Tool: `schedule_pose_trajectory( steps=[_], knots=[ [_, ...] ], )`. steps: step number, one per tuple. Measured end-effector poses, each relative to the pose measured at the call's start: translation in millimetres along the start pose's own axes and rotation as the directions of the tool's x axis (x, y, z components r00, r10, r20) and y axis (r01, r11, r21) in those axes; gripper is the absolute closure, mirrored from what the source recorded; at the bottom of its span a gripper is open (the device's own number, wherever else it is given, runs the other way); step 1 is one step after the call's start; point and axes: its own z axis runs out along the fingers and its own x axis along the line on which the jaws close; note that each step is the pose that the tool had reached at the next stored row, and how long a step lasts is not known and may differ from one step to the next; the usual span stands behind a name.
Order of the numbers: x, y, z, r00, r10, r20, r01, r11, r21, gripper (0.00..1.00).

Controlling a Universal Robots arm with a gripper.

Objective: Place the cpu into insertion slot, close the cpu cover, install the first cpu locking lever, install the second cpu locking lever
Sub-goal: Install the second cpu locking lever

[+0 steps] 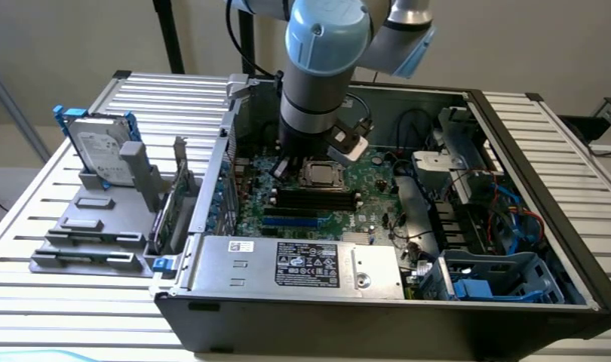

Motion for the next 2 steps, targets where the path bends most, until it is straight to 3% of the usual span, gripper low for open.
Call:
schedule_pose_trajectory(
  steps=[2],
  knots=[
    [0.0,0.0,0.0,1.0000,0.000,0.0000,0.000,1.0000,0.0000,0.89]
  ],
)
